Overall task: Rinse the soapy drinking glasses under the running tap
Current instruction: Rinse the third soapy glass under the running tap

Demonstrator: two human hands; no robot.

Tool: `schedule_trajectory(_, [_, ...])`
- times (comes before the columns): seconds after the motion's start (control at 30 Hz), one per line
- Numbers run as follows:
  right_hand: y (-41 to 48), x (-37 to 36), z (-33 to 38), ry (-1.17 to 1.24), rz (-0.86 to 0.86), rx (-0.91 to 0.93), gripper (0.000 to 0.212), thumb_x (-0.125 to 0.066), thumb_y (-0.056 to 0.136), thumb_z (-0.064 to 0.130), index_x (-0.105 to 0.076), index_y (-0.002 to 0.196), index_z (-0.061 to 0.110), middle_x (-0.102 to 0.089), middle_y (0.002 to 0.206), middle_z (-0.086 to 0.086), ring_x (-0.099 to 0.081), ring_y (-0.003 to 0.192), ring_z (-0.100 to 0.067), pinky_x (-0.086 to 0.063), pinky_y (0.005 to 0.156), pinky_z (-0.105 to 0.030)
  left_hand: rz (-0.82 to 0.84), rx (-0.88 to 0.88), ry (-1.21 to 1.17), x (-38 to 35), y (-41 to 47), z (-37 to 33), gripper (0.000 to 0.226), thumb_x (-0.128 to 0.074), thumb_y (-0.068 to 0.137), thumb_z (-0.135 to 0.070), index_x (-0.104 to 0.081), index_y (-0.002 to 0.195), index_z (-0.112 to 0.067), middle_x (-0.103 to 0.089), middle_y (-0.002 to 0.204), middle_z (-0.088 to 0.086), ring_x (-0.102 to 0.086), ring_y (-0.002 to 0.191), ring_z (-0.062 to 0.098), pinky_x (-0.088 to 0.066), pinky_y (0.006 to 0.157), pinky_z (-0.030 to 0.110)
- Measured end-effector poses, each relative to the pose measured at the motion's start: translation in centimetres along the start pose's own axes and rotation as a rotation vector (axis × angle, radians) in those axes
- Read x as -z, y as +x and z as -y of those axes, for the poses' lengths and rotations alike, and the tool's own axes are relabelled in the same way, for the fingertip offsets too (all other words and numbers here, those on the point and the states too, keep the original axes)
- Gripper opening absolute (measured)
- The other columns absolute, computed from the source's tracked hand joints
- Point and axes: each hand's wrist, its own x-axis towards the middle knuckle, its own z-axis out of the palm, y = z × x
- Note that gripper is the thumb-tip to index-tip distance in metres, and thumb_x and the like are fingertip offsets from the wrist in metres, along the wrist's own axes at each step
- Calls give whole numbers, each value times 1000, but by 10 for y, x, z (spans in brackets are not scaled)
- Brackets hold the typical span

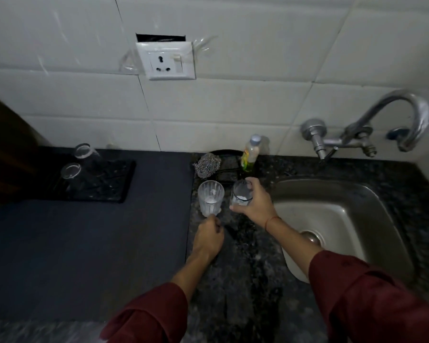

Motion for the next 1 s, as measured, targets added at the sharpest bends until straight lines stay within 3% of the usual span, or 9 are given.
schedule_trajectory(0.1, [2,-4,-2,3,-37,29,77,-88,72,30,-44,132,11,-57,128,-10,-55,112,-19,-38,82,-22,9,-29,5,-5,1,-3,4,-54,97,-12,-55,99,-9,-64,99,11,-61,93,26,-49,78,37])
schedule_trajectory(0.23, [2,-4,-9,-4,-93,70,69,-88,72,31,-49,125,10,-63,121,-9,-60,106,-18,-39,77,-19,8,-81,6,-14,0,-9,3,-57,94,-11,-54,96,-9,-64,99,10,-61,93,25,-51,80,41])
schedule_trajectory(0.33, [-2,6,-19,60,-137,87,68,-89,69,33,-50,121,13,-62,119,-3,-61,106,-17,-43,79,-20,0,-114,-15,-22,-3,-21,5,-55,92,-8,-53,94,-11,-64,97,8,-62,92,25,-52,81,42])
schedule_trajectory(0.43, [-10,32,-33,155,-216,85,66,-90,66,34,-51,118,20,-63,106,3,-64,99,-16,-52,81,-28,14,-156,1,-38,-3,-44,4,-53,94,-7,-53,94,-11,-62,94,4,-60,88,22,-45,73,32])
schedule_trajectory(0.53, [-19,70,-54,207,-290,95,65,-91,62,36,-52,113,27,-67,101,6,-66,94,-12,-57,82,-37,-2,-167,-17,-62,-5,-78,4,-51,98,-7,-56,97,-8,-64,95,4,-60,86,19,-38,69,23])
schedule_trajectory(0.6, [-24,100,-70,229,-333,97,65,-91,61,34,-53,113,25,-69,101,5,-67,94,-11,-57,82,-37,-27,-167,-43,-81,-6,-104,6,-52,98,-6,-57,98,-6,-66,95,5,-60,85,18,-39,69,24])
schedule_trajectory(0.73, [-34,153,-104,275,-368,94,62,-91,63,29,-54,113,25,-69,106,5,-67,98,-9,-56,83,-32,-142,-148,-127,-112,0,-160,9,-54,100,-11,-62,104,-7,-70,95,8,-65,88,24,-47,74,31])
schedule_trajectory(0.9, [-41,196,-137,274,-352,83,65,-93,60,31,-58,113,22,-71,104,2,-68,93,-12,-56,78,-27,-313,-227,-128,-132,13,-243,32,-52,105,-20,-59,132,-4,-70,119,15,-65,111,28,-42,86,23])
schedule_trajectory(1.0, [-40,213,-144,288,-343,104,61,-93,61,27,-58,111,23,-69,101,10,-67,96,-8,-53,76,-19,-331,-260,-142,-136,26,-284,31,-55,104,-25,-57,126,-3,-70,113,14,-65,104,29,-44,84,29])
